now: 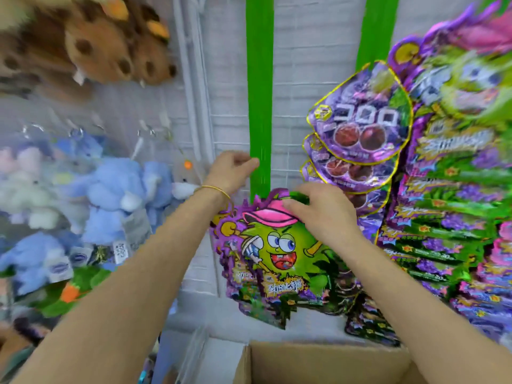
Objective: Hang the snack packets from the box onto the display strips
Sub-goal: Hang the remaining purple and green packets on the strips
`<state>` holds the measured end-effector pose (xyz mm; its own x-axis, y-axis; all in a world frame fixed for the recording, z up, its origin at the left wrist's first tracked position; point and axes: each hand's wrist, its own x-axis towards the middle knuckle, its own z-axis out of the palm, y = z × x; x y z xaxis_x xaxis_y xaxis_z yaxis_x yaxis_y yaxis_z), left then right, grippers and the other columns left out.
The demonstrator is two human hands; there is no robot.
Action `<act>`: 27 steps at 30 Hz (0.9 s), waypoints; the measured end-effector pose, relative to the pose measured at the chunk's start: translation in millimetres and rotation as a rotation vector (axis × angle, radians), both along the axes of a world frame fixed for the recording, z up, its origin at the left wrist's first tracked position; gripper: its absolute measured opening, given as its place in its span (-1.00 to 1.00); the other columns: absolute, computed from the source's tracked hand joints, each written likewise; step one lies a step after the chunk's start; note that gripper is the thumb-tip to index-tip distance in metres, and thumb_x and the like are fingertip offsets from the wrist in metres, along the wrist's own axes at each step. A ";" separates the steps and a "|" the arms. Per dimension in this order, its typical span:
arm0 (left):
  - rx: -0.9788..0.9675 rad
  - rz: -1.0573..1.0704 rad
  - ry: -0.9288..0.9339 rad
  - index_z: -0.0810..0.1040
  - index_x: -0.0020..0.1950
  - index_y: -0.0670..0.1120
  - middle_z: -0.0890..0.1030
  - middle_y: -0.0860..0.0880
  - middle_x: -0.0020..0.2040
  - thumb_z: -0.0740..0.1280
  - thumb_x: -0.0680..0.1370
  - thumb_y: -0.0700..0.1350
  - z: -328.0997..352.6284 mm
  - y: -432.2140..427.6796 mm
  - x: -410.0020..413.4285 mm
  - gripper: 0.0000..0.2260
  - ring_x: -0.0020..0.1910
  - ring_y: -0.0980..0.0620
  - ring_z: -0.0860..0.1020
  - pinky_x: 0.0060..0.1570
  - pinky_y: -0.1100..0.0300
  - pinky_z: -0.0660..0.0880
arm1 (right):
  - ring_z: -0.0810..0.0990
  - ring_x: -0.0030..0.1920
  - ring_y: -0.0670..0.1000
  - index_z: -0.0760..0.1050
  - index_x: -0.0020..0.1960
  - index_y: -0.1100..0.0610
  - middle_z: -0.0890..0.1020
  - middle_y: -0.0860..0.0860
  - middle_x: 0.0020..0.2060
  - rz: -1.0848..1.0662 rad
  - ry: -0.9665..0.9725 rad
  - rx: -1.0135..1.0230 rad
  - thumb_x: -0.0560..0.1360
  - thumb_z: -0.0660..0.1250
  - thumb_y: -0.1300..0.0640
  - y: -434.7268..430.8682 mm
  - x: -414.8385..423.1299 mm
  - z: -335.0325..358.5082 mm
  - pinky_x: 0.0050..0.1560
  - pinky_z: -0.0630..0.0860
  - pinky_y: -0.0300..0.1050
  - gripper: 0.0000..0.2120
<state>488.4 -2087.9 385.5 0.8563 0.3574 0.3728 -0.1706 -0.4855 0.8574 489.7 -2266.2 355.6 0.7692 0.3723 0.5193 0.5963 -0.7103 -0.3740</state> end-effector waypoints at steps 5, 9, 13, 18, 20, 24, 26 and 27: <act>0.171 0.040 0.192 0.42 -0.33 -0.08 0.46 -0.13 -0.31 0.30 0.52 0.01 8.5 5.5 12.5 -0.72 -0.30 0.01 0.42 -0.29 0.21 0.30 | 0.54 0.11 0.18 0.52 0.13 0.03 0.63 0.13 0.02 -0.051 -0.070 -0.064 0.52 0.23 -0.13 28.0 10.7 18.0 -0.10 0.44 -0.03 -0.69; 0.225 0.072 0.331 0.38 -0.40 -0.08 0.42 -0.03 -0.41 0.23 0.53 0.13 15.5 3.3 7.8 -0.61 -0.38 0.03 0.38 -0.40 0.24 0.25 | 0.56 0.05 0.22 0.50 0.08 0.10 0.63 0.17 -0.03 -0.051 -0.095 -0.006 0.54 0.22 -0.05 41.3 17.9 18.5 -0.11 0.44 0.01 -0.75; -0.026 0.015 0.389 0.52 0.14 -0.12 0.57 -0.15 0.09 0.26 0.47 0.23 22.0 2.6 3.6 -0.54 0.08 -0.10 0.53 0.00 0.20 0.38 | 0.58 -0.01 0.24 0.48 0.04 0.11 0.64 0.16 -0.08 -0.068 -0.128 0.015 0.56 0.20 -0.03 47.4 22.8 15.2 -0.20 0.40 -0.02 -0.77; -0.079 -0.024 0.382 0.38 0.34 -0.12 0.42 -0.13 0.35 0.27 0.45 0.23 22.7 1.7 6.6 -0.41 0.29 -0.09 0.41 0.27 0.12 0.31 | 0.59 -0.03 0.26 0.47 0.06 0.14 0.64 0.18 -0.07 -0.109 -0.159 -0.023 0.58 0.16 0.00 52.9 25.7 14.8 -0.23 0.32 -0.04 -0.77; -0.096 -0.032 0.392 0.38 0.34 -0.14 0.43 -0.13 0.33 0.27 0.47 0.22 23.2 1.1 5.9 -0.42 0.27 -0.09 0.41 0.24 0.11 0.31 | 0.59 -0.02 0.26 0.47 0.09 0.15 0.64 0.19 -0.06 -0.115 -0.165 -0.041 0.58 0.16 0.02 54.9 26.6 14.4 -0.21 0.37 -0.02 -0.77; -0.144 -0.052 0.394 0.34 0.36 -0.16 0.42 -0.16 0.33 0.23 0.50 0.19 21.9 1.1 6.7 -0.43 0.29 -0.12 0.39 0.32 0.09 0.25 | 0.57 -0.01 0.27 0.46 0.08 0.16 0.63 0.19 -0.05 -0.106 -0.095 -0.029 0.58 0.19 0.04 56.3 29.2 6.2 -0.21 0.37 -0.02 -0.78; -0.148 -0.059 0.399 0.33 0.38 -0.14 0.42 -0.14 0.32 0.23 0.49 0.21 19.4 2.8 7.1 -0.41 0.26 -0.10 0.39 0.27 0.10 0.24 | 0.57 -0.02 0.26 0.47 0.08 0.17 0.63 0.19 -0.07 -0.088 -0.073 -0.014 0.57 0.20 0.02 55.9 30.1 0.3 -0.22 0.37 -0.03 -0.77; -0.147 -0.055 0.397 0.34 0.37 -0.13 0.44 -0.13 0.31 0.24 0.48 0.23 17.7 3.9 7.2 -0.40 0.22 -0.09 0.40 0.24 0.10 0.24 | 0.57 -0.03 0.26 0.47 0.07 0.17 0.63 0.19 -0.08 -0.080 -0.075 -0.006 0.57 0.20 0.02 55.9 30.0 -1.6 -0.23 0.36 -0.03 -0.77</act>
